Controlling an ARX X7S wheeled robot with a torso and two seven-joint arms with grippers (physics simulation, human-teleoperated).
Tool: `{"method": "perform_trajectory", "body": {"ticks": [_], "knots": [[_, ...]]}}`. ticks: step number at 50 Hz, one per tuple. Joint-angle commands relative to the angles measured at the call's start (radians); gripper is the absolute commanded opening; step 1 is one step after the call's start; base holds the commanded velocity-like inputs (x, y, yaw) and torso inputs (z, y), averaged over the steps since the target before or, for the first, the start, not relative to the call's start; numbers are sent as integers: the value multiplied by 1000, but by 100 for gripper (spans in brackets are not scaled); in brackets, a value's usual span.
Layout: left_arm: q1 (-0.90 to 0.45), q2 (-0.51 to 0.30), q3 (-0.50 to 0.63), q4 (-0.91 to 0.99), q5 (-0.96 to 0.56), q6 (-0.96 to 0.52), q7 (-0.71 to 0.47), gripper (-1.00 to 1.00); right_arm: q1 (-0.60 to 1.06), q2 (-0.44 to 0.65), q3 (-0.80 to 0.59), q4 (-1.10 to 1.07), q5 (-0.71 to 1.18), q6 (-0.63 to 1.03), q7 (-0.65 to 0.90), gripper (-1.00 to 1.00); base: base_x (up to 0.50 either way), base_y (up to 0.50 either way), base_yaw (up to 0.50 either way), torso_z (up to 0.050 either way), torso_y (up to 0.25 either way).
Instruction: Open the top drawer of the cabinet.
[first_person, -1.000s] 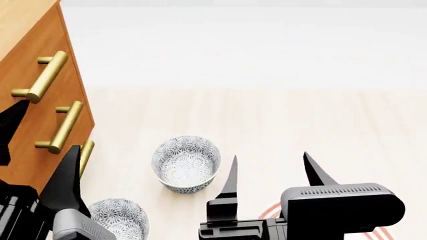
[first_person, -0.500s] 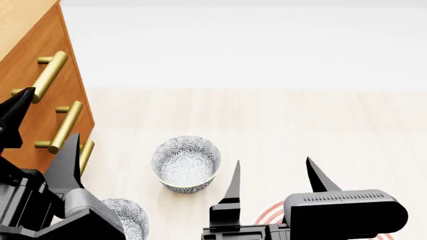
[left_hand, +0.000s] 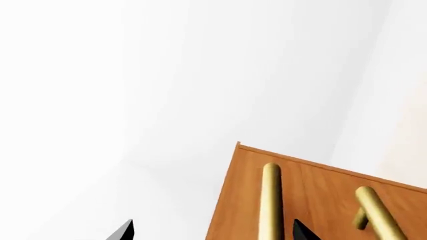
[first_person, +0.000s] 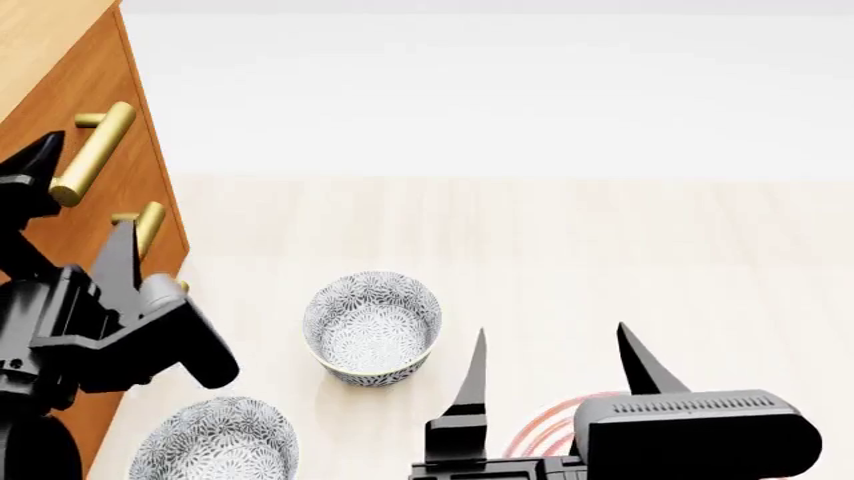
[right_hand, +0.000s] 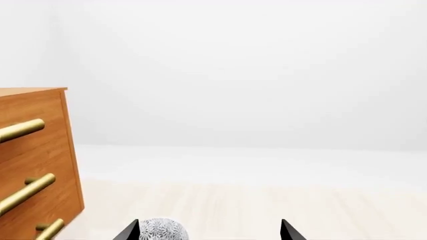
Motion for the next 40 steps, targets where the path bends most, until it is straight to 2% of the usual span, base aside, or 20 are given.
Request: {"method": "perform_trajectory", "body": {"ticks": [1, 30, 40], "knots": [[-69, -9, -8, -170, -17, -9, -67, 100, -4, 1, -6, 10, 0, -14, -1, 100, 0, 0, 0, 0, 0], [-257, -9, 25, -575, -24, 4, -276, 100, -4, 8, -13, 18, 3, -18, 15, 100, 0, 0, 0, 0, 0], [-278, -10, 36, -637, -22, 0, -322, 100, -4, 11, -11, 19, 7, -22, 19, 100, 0, 0, 0, 0, 0]]}}
